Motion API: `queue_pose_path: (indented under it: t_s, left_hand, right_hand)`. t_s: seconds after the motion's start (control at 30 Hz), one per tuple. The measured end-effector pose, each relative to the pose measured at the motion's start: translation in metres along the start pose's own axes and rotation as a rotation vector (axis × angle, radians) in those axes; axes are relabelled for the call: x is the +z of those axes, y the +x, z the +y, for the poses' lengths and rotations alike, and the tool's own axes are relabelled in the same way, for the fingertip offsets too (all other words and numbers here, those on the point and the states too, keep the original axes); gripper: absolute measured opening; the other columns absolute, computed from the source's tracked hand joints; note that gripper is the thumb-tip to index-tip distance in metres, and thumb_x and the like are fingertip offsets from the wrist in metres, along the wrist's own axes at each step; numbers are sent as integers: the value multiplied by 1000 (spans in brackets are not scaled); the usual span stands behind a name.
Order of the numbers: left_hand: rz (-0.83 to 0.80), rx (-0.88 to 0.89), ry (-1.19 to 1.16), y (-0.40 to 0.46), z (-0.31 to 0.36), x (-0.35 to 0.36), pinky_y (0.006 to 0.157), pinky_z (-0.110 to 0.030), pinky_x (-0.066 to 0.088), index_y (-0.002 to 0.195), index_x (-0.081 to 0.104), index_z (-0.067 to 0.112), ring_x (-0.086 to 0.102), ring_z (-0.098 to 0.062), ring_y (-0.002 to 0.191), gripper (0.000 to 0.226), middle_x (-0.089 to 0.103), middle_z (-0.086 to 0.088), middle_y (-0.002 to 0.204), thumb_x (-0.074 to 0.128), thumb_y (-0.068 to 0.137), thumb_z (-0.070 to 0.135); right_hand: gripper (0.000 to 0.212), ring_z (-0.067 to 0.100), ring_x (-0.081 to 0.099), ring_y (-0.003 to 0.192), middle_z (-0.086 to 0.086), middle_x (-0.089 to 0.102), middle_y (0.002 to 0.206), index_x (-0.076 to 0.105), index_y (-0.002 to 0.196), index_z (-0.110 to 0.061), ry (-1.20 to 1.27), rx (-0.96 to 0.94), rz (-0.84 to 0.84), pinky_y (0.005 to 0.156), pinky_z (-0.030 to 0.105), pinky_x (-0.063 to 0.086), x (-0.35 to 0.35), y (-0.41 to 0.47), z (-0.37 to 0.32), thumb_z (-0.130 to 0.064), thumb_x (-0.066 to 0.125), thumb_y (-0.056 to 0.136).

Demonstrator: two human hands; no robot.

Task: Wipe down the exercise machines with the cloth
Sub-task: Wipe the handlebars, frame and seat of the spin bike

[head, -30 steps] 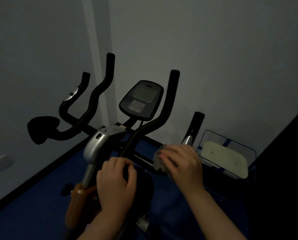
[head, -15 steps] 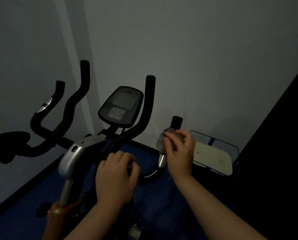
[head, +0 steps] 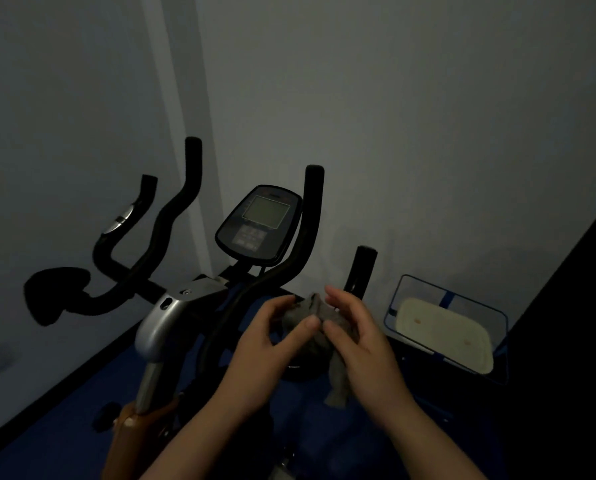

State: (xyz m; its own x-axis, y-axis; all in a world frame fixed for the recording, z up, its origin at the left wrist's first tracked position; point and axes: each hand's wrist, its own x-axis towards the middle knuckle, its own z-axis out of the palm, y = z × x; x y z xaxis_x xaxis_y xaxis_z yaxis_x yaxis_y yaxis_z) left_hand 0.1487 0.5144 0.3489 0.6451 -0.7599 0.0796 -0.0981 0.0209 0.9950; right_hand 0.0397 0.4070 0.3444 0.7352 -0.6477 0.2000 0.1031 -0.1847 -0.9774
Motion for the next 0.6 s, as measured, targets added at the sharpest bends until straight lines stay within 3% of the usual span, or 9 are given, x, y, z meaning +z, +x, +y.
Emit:
queue_pose_path:
  t_s: [0.07, 0.13, 0.2, 0.27, 0.43, 0.5, 0.6]
  left_hand:
    - [-2, -20, -12, 3, 1, 2, 80, -22, 54, 116, 63, 25, 66, -6, 101, 57, 70, 8, 108, 83, 67, 47]
    - [38, 4, -17, 6, 3, 0, 78, -28, 55, 105, 69, 16, 70, -16, 93, 33, 74, -2, 96, 77, 76, 29]
    - [90, 42, -22, 9, 9, -4, 70, -24, 53, 91, 71, 8, 70, -15, 80, 12, 74, -5, 84, 70, 82, 16]
    - [110, 62, -6, 10, 13, -7, 64, -18, 49, 85, 71, 4, 66, -9, 71, 7, 72, -3, 74, 67, 85, 10]
    - [59, -4, -31, 8, 20, -12, 65, -21, 51, 88, 73, 6, 67, -13, 73, 13, 73, -10, 80, 64, 89, 15]
    - [12, -30, -27, 9, 22, -15, 65, -22, 51, 88, 73, 7, 66, -13, 73, 15, 72, -10, 81, 63, 90, 19]
    - [-36, 24, 158, 16, 25, -20, 64, -18, 50, 82, 73, 12, 65, -8, 71, 11, 72, -4, 76, 69, 87, 21]
  right_hand:
    - [36, -1, 58, 111, -13, 57, 126, 53, 127, -35, 65, 21, -51, 88, 18, 49, -2, -1, -5, -13, 52, 98]
    - [31, 0, 60, 109, -9, 60, 122, 54, 124, -30, 46, 33, -64, 86, 20, 51, -5, 0, -9, -14, 51, 98]
    - [25, 1, 62, 105, -6, 64, 115, 57, 118, -30, -37, 47, -79, 88, 24, 52, -12, 4, -12, -16, 52, 98]
    - [22, 1, 63, 103, -7, 66, 110, 60, 112, -33, -189, 64, -122, 90, 25, 52, -19, 9, -12, -19, 54, 97]
    - [20, -6, 61, 99, -15, 68, 106, 65, 111, -34, -383, 64, -220, 86, 16, 48, -35, 13, -19, -25, 60, 94]
    - [26, -4, 61, 101, -16, 67, 109, 65, 112, -37, -407, 59, -275, 89, 19, 48, -47, 14, -25, -25, 67, 89]
    - [41, -3, 57, 104, -15, 60, 112, 61, 116, -43, -542, 30, -326, 93, 21, 47, -60, 12, -27, -30, 77, 80]
